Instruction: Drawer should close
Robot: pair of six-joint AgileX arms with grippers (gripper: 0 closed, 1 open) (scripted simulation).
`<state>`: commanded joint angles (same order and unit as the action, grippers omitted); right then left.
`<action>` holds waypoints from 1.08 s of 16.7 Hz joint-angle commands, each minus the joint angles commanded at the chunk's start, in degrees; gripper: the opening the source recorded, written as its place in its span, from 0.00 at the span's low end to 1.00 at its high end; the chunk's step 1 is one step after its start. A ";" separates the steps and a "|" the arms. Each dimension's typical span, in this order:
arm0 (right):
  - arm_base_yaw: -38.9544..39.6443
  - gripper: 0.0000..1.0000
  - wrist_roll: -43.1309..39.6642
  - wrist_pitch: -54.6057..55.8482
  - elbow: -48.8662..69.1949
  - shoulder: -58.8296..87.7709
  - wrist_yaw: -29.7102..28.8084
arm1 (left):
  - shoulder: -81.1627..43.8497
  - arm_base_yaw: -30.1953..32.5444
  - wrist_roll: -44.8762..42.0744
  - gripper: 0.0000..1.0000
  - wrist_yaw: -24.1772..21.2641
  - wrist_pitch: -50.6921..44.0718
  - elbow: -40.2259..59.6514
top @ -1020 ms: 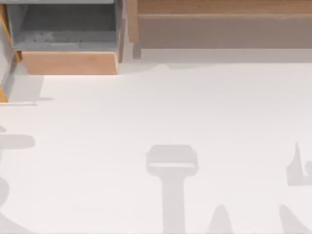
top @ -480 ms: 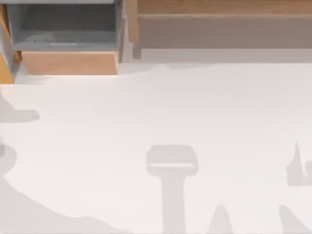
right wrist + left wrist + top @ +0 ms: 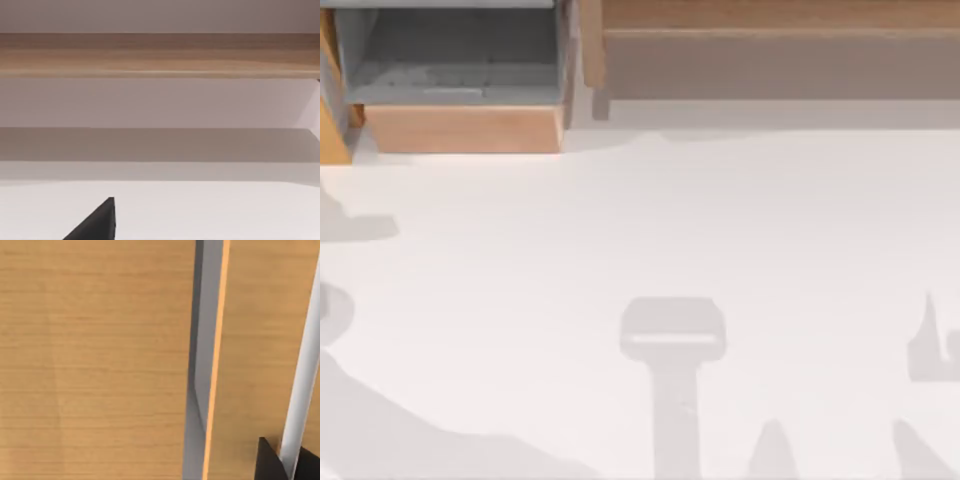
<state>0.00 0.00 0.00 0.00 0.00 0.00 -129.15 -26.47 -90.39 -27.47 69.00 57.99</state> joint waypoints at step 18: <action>0.00 1.00 0.00 0.00 0.00 0.00 0.00 | -6.13 3.79 0.40 0.53 2.93 -7.41 13.85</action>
<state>0.00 0.00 0.00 0.00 0.00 0.00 -135.28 -22.68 -90.00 -24.55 61.58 71.85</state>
